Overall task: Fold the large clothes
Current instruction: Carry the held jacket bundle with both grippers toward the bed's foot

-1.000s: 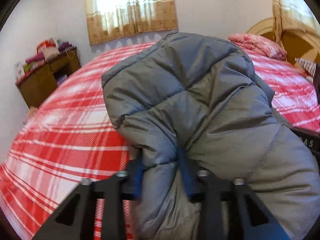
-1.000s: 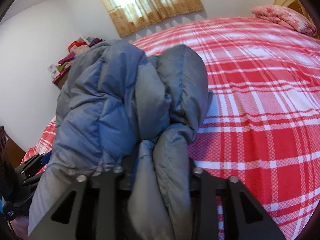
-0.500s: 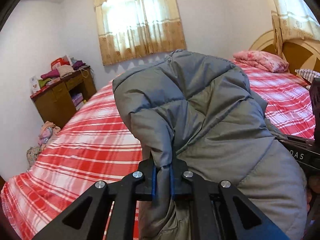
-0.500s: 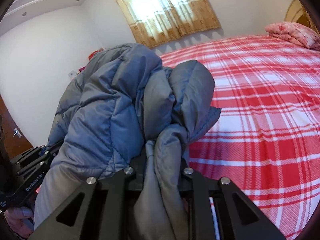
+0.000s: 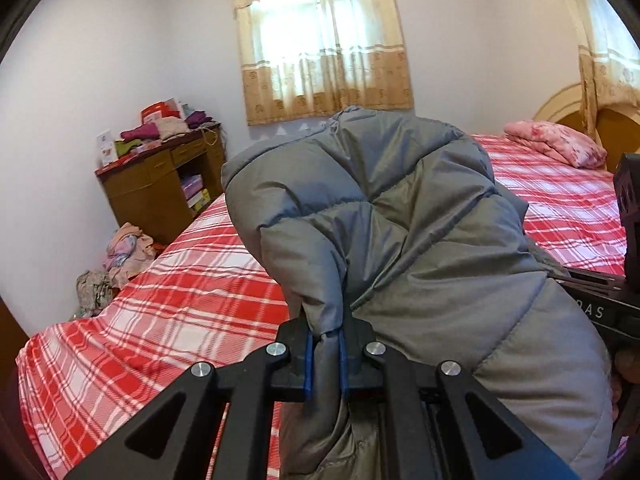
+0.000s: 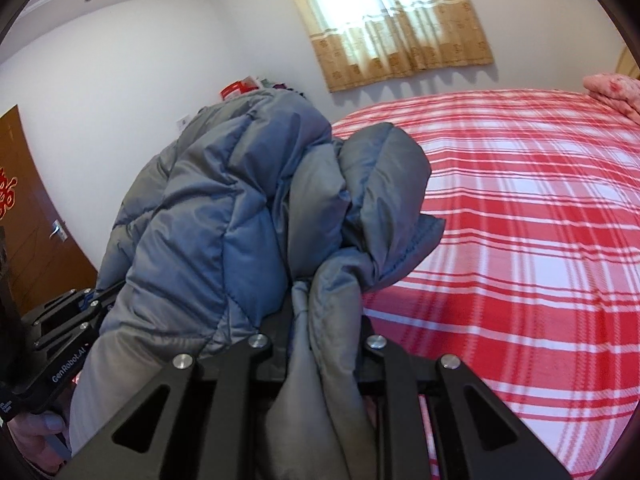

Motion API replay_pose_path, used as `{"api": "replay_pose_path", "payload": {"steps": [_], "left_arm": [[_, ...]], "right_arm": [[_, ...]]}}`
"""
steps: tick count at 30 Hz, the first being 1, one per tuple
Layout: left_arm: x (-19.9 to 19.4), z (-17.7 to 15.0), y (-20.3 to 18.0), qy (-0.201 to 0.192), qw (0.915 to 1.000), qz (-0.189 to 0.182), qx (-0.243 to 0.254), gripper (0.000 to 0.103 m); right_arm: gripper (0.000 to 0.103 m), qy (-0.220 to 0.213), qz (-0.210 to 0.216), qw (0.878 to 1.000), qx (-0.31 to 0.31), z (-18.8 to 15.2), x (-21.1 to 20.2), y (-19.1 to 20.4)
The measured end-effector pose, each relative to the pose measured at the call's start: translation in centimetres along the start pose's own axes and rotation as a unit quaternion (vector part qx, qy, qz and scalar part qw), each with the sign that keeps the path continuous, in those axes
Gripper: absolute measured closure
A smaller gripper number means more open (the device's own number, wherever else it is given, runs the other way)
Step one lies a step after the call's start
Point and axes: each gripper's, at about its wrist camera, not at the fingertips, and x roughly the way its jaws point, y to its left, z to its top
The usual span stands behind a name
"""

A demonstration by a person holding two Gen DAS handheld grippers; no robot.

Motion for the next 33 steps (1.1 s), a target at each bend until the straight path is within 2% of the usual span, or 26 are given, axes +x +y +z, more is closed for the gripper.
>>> {"api": "replay_pose_path", "payload": {"steps": [14,33], "left_arm": [[-1.0,-1.5,5.6,0.007,0.9992,0.026,-0.031,0.094],[0.5,-4.0,9.1,0.028,0.9972,0.046,-0.052,0.094]], "right_arm": [[0.084,0.022,0.029,0.999,-0.038,0.5,3.9,3.7],[0.084,0.060,0.038,0.996,-0.055,0.4,8.6,5.3]]}}
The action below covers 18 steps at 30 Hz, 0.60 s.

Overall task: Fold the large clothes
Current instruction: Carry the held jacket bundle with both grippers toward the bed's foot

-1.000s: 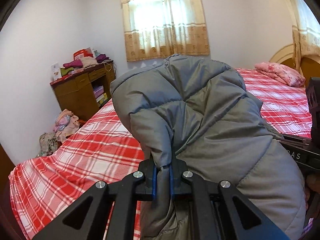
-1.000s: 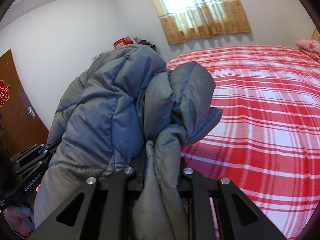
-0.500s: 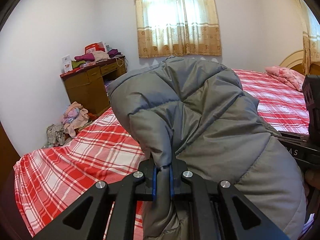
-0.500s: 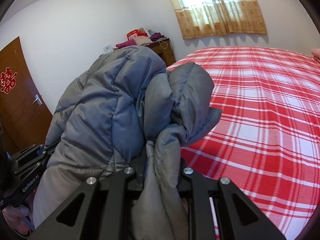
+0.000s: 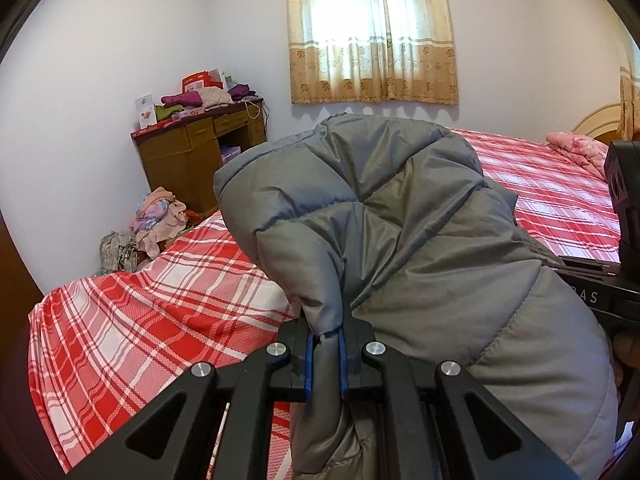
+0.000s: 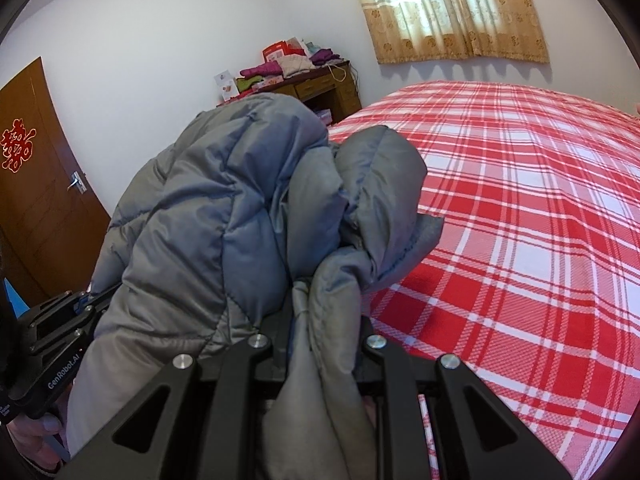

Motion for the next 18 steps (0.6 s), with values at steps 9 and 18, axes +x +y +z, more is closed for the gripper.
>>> {"api": "replay_pose_path", "payload": {"steps": [9,18], "left_arm": [[1.5,-1.1,0.1,0.018,0.9998,0.009,0.004,0.094],[2.9,-2.4,0.5,0.029,0.9994,0.018,0.002,0.087]], "right_arm": [[0.084,0.017,-0.011,1.000,0.007,-0.8,1.2,-0.6],[0.084,0.035,-0.030,0.999,0.002,-1.7,2.1,-0.7]]}}
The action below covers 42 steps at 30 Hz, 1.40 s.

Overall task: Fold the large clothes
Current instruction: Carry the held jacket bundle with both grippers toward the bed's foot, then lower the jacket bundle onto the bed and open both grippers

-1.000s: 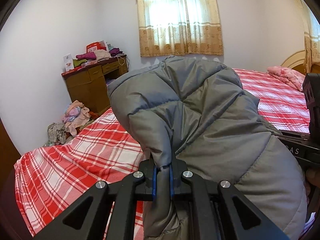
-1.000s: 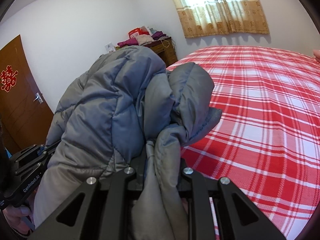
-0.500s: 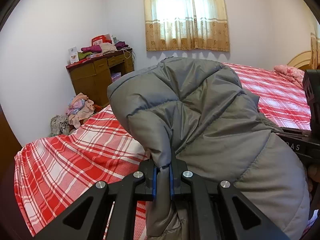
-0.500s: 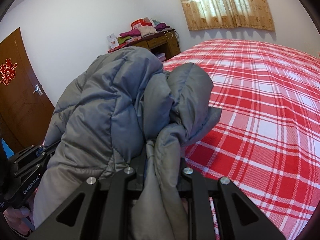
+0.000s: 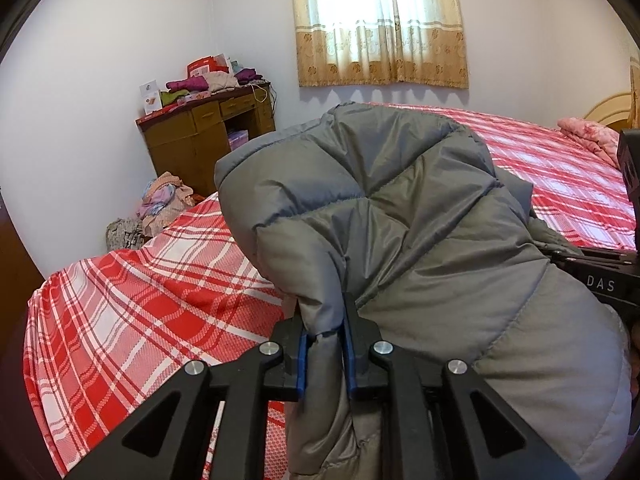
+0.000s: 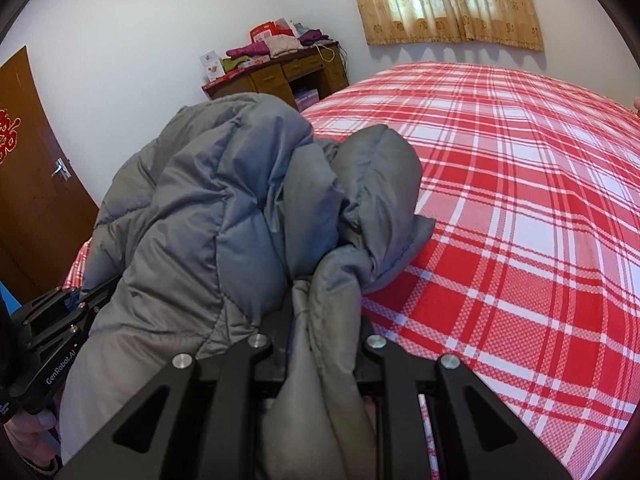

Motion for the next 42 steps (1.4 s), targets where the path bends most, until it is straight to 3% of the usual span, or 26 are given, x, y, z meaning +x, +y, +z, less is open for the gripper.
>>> {"api": "replay_pose_path", "payload": {"steps": [5,13,20,25,34,37,39,42], "left_arm": [[0.8,-0.5,0.2,0.008,0.9999,0.006,-0.003,0.075],[2.3,-1.1,0.6,0.017,0.9996,0.017,-0.012,0.048],[2.7,-1.5,1.0,0.020,0.9994,0.018,-0.022,0.041],[3.2,-1.6,2.0,0.021,0.9985,0.022,-0.045,0.029],[2.3,-1.0,1.9,0.025,0.9980,0.043,-0.039,0.028],[-0.6,-0.4,2.1,0.006,0.9977,0.053,-0.042,0.028],[-3.0,0.0,2.5,-0.012,0.9977,0.047,-0.047,0.028],[-7.6,0.5,3.1,-0.033,0.9968,0.053,-0.051,0.028]], "right_arm": [[0.083,0.008,-0.011,1.000,-0.001,-0.3,0.4,0.0],[0.080,0.015,-0.024,1.000,0.005,-0.7,1.1,-0.1],[0.078,0.019,-0.029,0.999,0.007,-0.9,1.3,0.0],[0.075,0.026,-0.039,0.999,0.007,-0.8,1.5,0.3],[0.065,0.028,-0.077,0.997,-0.004,-0.4,0.6,1.4],[0.054,0.016,-0.100,0.995,-0.010,-0.2,-1.8,2.5],[0.038,-0.003,-0.120,0.993,-0.020,-0.2,-4.1,3.5],[0.037,-0.026,-0.146,0.989,-0.028,-0.4,-7.9,5.2]]}}
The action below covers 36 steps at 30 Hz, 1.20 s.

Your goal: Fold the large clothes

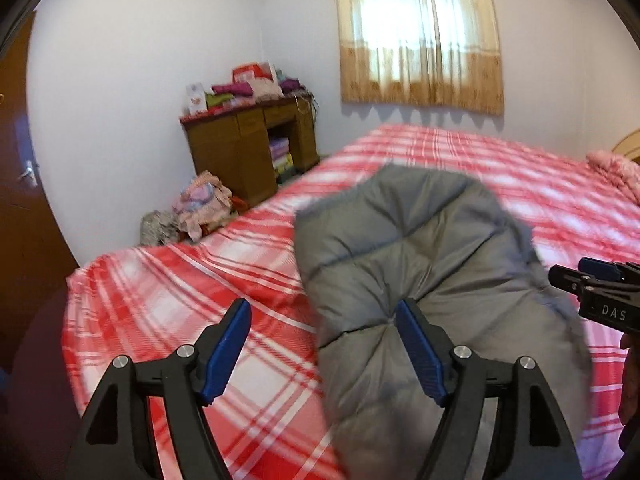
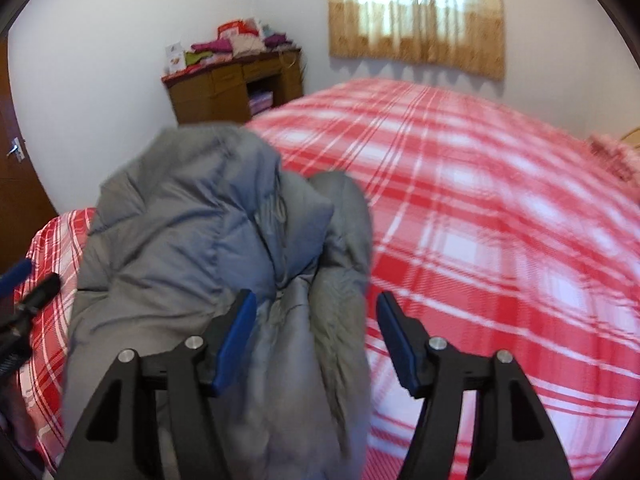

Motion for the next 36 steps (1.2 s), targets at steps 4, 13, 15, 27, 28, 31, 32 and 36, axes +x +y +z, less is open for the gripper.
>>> {"api": "replay_pose_path", "payload": {"steps": [4,13,15,27,28,31,32,36], "left_arm": [[-6.3,1.1,1.7,-0.040,0.9991,-0.010,-0.012,0.028],[-13.2,1.8,3.3,-0.101,0.9945,-0.011,-0.023,0.027],[-13.5,1.9,3.3,-0.107,0.9939,-0.010,-0.023,0.027],[-13.0,1.7,3.6,-0.096,0.9947,-0.009,-0.034,0.027],[-13.0,1.7,3.5,-0.096,0.9948,-0.010,-0.034,0.027],[-13.0,1.7,3.3,-0.096,0.9949,-0.010,-0.031,0.027],[-13.0,1.7,3.2,-0.095,0.9949,-0.011,-0.029,0.027],[-13.1,1.6,3.1,-0.095,0.9951,-0.012,-0.025,0.027]], "right_arm": [[0.031,-0.061,0.003,0.998,-0.006,-0.4,-8.0,1.8],[0.027,-0.137,0.015,0.990,-0.020,0.0,-16.1,4.8],[0.027,-0.144,0.013,0.989,-0.026,0.0,-16.5,5.2],[0.027,-0.140,0.022,0.990,-0.029,-0.6,-16.3,5.4],[0.027,-0.139,0.022,0.990,-0.029,-0.7,-16.3,5.4],[0.027,-0.138,0.025,0.990,-0.028,-0.8,-16.3,5.3],[0.027,-0.138,0.025,0.990,-0.028,-1.0,-16.3,5.3],[0.027,-0.137,0.027,0.990,-0.027,-1.1,-16.3,5.3]]}}
